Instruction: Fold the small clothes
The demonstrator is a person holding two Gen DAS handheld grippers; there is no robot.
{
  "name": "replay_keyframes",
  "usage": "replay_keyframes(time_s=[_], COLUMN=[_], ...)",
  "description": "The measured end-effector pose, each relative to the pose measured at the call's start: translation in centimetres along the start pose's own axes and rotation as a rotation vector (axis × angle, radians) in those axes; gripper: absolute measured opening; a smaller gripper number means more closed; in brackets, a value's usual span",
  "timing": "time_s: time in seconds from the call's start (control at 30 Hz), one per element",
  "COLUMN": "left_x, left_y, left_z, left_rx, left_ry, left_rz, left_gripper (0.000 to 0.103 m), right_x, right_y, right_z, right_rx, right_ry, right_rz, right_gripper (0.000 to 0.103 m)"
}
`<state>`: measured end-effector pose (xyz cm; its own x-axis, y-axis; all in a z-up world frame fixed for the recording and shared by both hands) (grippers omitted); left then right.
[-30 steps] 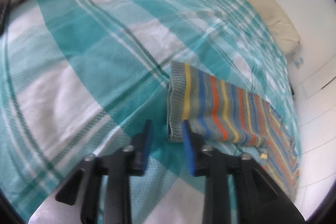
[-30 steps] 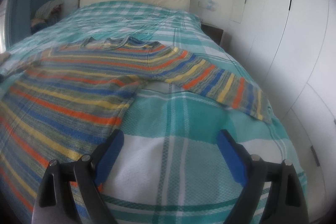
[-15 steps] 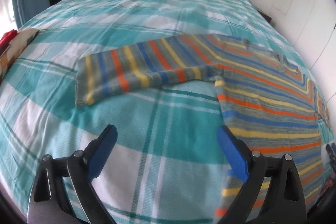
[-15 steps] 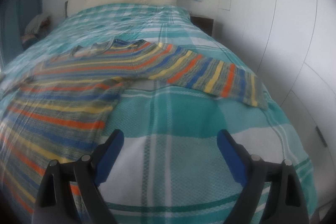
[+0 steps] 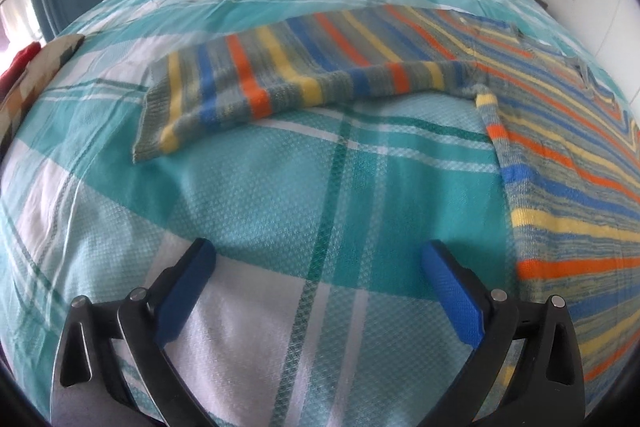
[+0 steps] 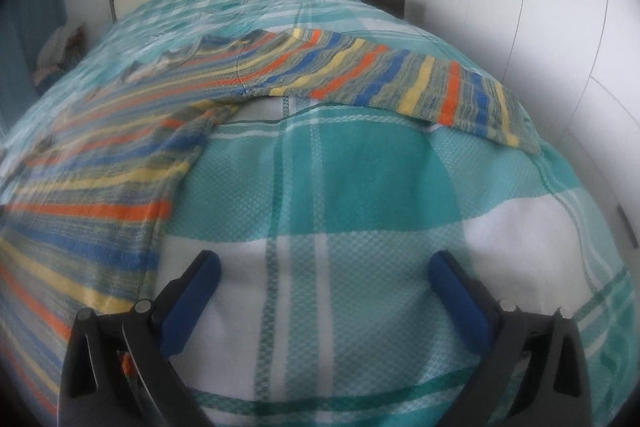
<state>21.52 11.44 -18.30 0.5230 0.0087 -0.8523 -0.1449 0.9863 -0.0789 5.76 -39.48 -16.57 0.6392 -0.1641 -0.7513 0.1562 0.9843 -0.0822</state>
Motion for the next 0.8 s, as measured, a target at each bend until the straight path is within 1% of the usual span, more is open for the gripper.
replay_keyframes(time_s=[0.13, 0.8], left_x=[0.37, 0.43], left_y=[0.45, 0.58], left_z=[0.31, 0.26], left_rx=[-0.013, -0.034], left_ry=[0.007, 0.018], left_rz=[-0.018, -0.024], left_gripper=[0.103, 0.103], right_x=[-0.06, -0.06], right_y=[-0.15, -0.18], right_z=[0.04, 0.02], right_rx=[-0.003, -0.008], right_ry=[0.000, 0.000], right_rz=[-0.006, -0.008], right_gripper=[0.103, 0.103])
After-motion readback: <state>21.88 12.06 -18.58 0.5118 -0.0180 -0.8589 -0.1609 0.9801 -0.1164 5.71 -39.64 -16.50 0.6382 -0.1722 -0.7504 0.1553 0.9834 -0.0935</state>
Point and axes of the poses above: each gripper's, at about its wrist camera, not at the fingertips, and x roughly the way its jaws point, y to its left, z to its top, the point moved 6 cm from there along x, roughly the way its jaws point, and after that the axes turned 9 degrees about -x, right-handed, at the moved point
